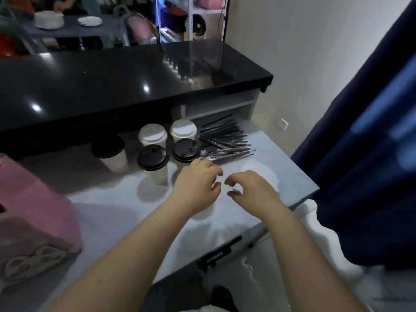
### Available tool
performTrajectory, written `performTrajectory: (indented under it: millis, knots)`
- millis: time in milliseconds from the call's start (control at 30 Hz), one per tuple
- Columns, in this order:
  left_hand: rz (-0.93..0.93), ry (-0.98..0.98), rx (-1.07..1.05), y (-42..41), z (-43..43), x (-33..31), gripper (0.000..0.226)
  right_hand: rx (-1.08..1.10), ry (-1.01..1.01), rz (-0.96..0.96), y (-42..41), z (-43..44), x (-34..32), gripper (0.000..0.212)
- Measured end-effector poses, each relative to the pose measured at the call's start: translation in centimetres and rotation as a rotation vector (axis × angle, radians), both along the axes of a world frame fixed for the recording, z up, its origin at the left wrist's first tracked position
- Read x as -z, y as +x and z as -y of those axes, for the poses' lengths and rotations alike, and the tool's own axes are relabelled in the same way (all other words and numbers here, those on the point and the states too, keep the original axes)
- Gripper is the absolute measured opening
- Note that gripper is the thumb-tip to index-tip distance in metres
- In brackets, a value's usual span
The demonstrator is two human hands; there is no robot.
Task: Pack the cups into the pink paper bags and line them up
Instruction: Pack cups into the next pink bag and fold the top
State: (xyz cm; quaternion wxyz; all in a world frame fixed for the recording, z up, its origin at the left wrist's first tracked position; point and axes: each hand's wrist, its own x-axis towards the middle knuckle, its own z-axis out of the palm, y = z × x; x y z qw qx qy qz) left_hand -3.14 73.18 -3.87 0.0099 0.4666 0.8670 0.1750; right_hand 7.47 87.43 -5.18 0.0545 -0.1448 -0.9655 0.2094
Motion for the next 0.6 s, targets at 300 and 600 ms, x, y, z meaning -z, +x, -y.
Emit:
performTrajectory:
  millis: [300, 600]
  knots:
    - [0.296, -0.105, -0.107, 4.9, -8.4, 8.4, 0.035, 0.132, -0.064, 0.091, 3.2, -10.2, 8.1, 0.026]
    - [0.364, -0.166, -0.23, 5.4, -9.6, 11.9, 0.04, 0.509, -0.202, 0.222, -0.6, -15.9, 11.2, 0.076]
